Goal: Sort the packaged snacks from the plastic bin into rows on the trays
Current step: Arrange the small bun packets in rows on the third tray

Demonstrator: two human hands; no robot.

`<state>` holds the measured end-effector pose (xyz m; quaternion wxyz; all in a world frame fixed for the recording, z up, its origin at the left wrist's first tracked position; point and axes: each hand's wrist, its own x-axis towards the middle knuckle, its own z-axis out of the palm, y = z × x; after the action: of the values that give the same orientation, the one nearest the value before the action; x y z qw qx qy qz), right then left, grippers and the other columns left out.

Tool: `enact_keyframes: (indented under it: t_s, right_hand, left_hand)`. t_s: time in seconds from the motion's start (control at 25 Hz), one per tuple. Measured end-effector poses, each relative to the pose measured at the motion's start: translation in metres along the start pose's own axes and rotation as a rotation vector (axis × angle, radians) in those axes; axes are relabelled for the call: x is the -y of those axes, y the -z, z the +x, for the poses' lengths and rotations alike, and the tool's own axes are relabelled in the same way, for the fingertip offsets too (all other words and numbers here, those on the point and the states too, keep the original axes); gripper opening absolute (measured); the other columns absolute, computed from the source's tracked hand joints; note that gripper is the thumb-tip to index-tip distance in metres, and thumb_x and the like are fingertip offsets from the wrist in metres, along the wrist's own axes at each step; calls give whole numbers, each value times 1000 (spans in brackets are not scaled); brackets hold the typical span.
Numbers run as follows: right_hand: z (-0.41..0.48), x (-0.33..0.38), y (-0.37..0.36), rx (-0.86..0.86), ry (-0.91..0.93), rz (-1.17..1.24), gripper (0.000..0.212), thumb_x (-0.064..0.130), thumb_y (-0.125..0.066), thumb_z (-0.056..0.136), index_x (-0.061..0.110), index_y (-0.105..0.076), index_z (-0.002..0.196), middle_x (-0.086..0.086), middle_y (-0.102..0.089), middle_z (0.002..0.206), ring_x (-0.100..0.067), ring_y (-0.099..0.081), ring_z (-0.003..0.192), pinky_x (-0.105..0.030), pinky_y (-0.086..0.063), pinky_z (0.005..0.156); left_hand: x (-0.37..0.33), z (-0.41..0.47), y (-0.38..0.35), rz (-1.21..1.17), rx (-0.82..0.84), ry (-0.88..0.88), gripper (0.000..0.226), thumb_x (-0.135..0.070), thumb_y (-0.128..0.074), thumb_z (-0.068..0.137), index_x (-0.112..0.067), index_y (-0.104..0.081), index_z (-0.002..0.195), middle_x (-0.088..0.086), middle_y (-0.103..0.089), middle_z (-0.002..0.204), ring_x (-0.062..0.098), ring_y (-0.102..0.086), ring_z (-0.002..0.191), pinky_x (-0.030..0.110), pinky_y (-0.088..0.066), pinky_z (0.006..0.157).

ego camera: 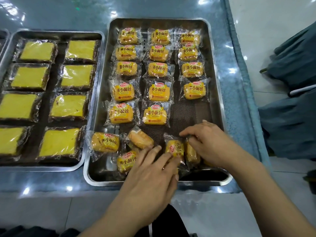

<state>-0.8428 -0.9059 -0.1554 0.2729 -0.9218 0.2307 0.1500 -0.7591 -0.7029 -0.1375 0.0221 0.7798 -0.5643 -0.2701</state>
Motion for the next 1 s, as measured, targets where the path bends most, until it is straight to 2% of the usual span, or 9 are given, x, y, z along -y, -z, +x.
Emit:
enact_keyframes:
  t_s: [0.16,0.24,0.36,0.64,0.76,0.92,1.0]
  right_hand:
    - [0,2,0,70,-30,-121,29,31,-46,98,38,-71,111,15,-69,113,-10,-55,118,-37,-5,123]
    - [3,3,2,96,-32,-147,29,37,-45,97,40,-70,111,16,-68,111,-10,-53,119,-41,-1,124]
    - [8,4,6,112,-9,-164,31,39,-46,95,42,-68,117,17,-65,119,-10,-47,127,-46,2,124]
    - [-3,-15,2,32,-115,-175,35,47,-41,92,40,-69,112,15,-70,114,-8,-52,124,-47,1,124]
    - [-8,-18,5,9,-182,-182,39,50,-39,94,38,-68,116,10,-70,117,-12,-51,125,-46,0,123]
    - [-14,-30,9,-14,-235,-76,51,63,-33,93,39,-61,127,11,-68,121,-14,-51,127,-48,-6,123]
    - [-16,-36,8,-62,-226,-22,58,67,-26,92,39,-57,133,9,-65,126,-15,-51,129,-47,-9,123]
  left_hand:
    - [-4,-5,-16,37,61,53,66,-58,-4,96,-33,-19,156,-8,-28,160,22,-8,152,44,5,123]
    - [-4,0,-16,54,44,41,66,-60,-7,98,-31,-29,153,-6,-36,157,24,-12,151,44,4,123]
    - [-5,8,-14,84,33,28,67,-63,-11,99,-27,-42,146,-3,-47,149,27,-19,149,44,2,121]
    - [-10,36,-4,110,23,-53,73,-66,-7,99,-23,-34,152,-2,-41,154,26,-12,151,46,0,124]
    - [-12,45,-3,137,35,-74,73,-66,-8,100,-22,-26,156,0,-28,162,27,-4,153,46,3,124]
    - [-8,68,0,173,57,-77,71,-65,-4,99,-27,-4,160,-5,0,168,25,16,152,47,9,123]
    - [-4,85,4,203,48,-73,69,-62,-3,100,-27,0,159,-6,5,167,25,19,152,49,9,123]
